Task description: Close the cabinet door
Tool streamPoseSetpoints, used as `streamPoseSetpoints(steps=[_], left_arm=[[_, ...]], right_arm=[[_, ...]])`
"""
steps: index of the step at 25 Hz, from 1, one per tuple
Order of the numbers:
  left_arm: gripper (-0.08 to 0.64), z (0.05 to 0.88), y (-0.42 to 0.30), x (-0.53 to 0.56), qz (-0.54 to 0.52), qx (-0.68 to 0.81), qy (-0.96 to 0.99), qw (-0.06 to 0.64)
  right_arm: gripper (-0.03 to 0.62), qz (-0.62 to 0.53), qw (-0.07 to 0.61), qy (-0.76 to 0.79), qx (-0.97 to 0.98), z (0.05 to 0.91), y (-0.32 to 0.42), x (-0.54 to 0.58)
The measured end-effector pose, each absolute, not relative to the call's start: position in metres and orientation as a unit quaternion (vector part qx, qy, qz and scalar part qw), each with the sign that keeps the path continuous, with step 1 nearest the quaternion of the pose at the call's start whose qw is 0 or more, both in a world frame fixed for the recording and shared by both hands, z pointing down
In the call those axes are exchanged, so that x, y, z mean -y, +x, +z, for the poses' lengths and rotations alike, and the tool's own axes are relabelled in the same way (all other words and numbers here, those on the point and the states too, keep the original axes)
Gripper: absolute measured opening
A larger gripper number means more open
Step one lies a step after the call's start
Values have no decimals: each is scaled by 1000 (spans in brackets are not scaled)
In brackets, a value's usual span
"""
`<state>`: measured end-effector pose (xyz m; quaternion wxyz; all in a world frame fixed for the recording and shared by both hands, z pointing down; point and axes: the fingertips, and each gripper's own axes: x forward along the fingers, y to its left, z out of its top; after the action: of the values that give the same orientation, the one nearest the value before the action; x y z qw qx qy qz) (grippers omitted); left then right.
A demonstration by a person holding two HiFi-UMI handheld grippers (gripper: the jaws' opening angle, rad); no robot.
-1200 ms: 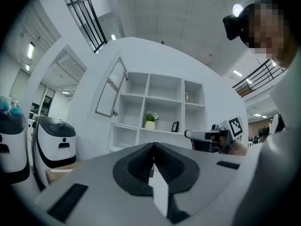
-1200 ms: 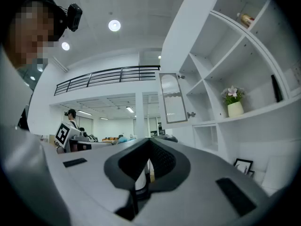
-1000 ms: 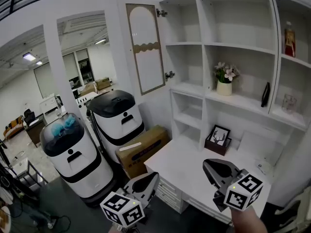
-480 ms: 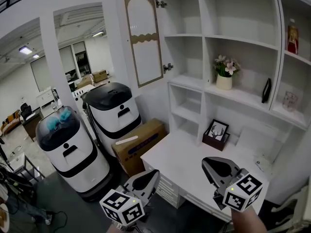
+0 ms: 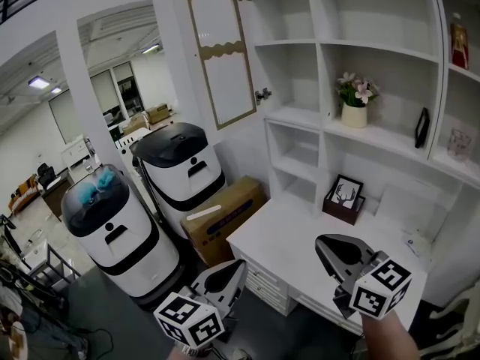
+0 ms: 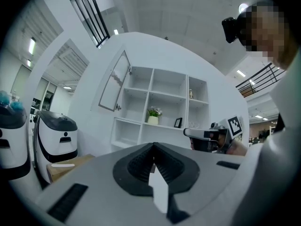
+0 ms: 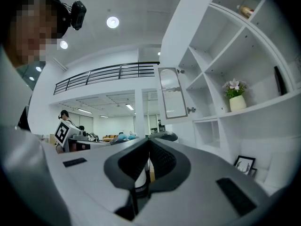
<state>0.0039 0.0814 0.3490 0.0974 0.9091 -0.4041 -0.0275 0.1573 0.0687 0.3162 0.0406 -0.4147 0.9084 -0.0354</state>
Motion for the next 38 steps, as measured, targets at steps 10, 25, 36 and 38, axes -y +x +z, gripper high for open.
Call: streamPoseSetpoints(steps=[10,25,36,38], left_arm=[[5,350,-33,-59,-24,417,903,100],[6,349,-77,2,-23,404,908,103],[6,343,-107,53,-24,361,927,96],[6,340,-113,61,-27,353,931,94]], right_arm=[[5,-48,46,-410,-909,318,128,-40],[5,-58,58,-427,-900,314,87,19],[5,-57,69,-467,-880,309,58,53],[5,-52,69,-475,-876,307,52,59]])
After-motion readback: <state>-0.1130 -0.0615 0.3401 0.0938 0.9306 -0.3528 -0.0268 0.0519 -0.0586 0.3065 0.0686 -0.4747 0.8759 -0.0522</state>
